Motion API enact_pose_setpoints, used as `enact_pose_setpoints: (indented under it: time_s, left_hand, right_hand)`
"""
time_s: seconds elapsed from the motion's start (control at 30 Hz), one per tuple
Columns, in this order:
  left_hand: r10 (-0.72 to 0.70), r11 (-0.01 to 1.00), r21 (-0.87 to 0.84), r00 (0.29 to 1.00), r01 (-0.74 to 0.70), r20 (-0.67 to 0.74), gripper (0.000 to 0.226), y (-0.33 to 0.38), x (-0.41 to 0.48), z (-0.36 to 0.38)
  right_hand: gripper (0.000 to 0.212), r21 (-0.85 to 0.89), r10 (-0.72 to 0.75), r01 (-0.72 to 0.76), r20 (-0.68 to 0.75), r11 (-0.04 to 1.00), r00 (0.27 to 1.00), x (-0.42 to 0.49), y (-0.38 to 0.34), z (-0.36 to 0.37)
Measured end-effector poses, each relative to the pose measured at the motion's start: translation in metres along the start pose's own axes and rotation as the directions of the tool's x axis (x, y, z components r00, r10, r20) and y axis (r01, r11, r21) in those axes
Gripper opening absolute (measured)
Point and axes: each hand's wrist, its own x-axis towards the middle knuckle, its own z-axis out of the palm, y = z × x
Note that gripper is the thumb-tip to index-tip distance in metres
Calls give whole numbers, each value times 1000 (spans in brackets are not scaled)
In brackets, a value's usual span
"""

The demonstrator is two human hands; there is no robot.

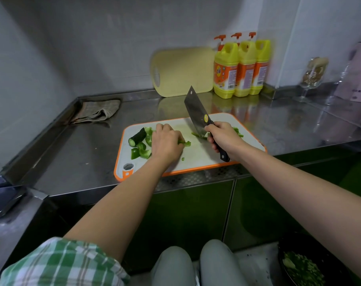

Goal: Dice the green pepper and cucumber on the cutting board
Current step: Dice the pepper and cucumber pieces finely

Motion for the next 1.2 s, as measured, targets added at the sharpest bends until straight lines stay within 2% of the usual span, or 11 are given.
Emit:
enact_pose_setpoints:
  time_s: [0.13,0.3,0.37,0.43,0.47,0.6,0.67,0.83,0.93,1.07,1.2]
  left_hand:
    - [-48,981,-190,995,30,-90,21,-4,8,2]
    - [-170,804,-588,982,88,-85,8,-6,17,3]
    - [-216,697,-709,974,108,-64,5,-7,18,3]
    - [-278,501,-850,960,162,19,4,-5,16,2]
    - [-304,448,-877,952,171,30,4,-4,16,2]
    - [-362,415,-890,932,187,27,8,-4,17,1]
    - [-325,436,-878,944,199,52,9,-5,16,1]
    - [-184,709,-666,973,232,142,24,-5,14,0]
    - [-178,865,-450,974,222,138,24,-3,16,1]
    - [-139,969,-192,986,154,92,25,-8,16,1]
    - [-41,999,41,985,34,170,34,-11,17,2]
  right_hand:
    - [16,10,-7,7,1,1000,1000,1,0,0]
    - [13,18,-11,11,14,1000,1000,1,-2,2]
    - [12,24,-14,14,25,1000,1000,1,-2,3]
    - [11,25,-13,12,32,1000,999,1,-2,4]
    - [11,24,-11,10,35,1000,999,1,-1,5]
    - [13,17,-10,10,38,1000,999,0,0,6]
    - [13,18,-11,10,35,1000,999,1,0,6]
    - [10,25,-16,15,38,1000,999,0,-1,4]
    - [10,23,-15,15,32,1000,999,0,-1,3]
    - [9,20,-5,5,31,1000,999,0,-1,0]
    - [13,20,-8,7,20,1000,1000,3,-2,-3]
